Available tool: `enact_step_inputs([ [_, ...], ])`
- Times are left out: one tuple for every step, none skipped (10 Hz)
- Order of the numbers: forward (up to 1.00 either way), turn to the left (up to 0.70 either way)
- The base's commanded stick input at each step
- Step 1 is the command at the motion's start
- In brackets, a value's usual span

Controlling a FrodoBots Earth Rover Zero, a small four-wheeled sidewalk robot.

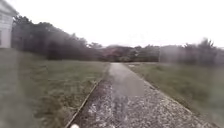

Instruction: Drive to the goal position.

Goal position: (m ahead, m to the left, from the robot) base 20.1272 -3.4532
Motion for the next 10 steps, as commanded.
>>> enact_step_inputs([
  [0.7,0.0],
  [0.7,0.0],
  [0.7,0.0],
  [0.7,0.0],
  [0.7,0.0],
  [0.7,0.0],
  [0.7,-0.14],
  [0.7,-0.27],
  [0.7,-0.34],
  [0.7,-0.35],
])
